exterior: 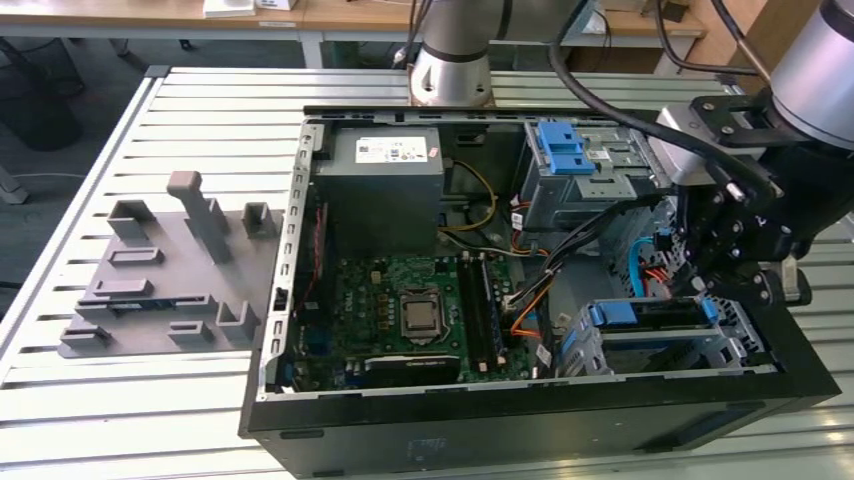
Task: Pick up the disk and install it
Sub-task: 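Insert the second disk wire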
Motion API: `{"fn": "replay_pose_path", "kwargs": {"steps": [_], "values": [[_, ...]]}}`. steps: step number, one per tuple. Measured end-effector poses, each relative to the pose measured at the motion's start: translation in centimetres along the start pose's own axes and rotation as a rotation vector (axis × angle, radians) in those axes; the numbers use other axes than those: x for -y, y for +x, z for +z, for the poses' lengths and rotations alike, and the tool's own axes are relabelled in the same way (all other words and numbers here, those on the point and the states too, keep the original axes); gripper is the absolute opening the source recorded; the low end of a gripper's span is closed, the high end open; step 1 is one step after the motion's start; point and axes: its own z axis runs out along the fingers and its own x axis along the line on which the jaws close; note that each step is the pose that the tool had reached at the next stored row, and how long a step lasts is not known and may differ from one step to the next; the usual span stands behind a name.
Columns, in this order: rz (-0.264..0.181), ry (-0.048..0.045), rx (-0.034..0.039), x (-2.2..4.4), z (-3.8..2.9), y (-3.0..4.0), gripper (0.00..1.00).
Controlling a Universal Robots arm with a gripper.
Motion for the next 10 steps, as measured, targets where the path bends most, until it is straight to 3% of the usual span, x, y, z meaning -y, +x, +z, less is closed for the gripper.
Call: {"fn": "replay_pose_path", "kwargs": {"steps": [6, 10], "values": [[0.0, 0.0001, 0.0012, -1.35, -0.07, 0.02, 0.11], [0.0, 0.0002, 0.0017, -1.71, -0.31, 0.02, 0.11]]}}
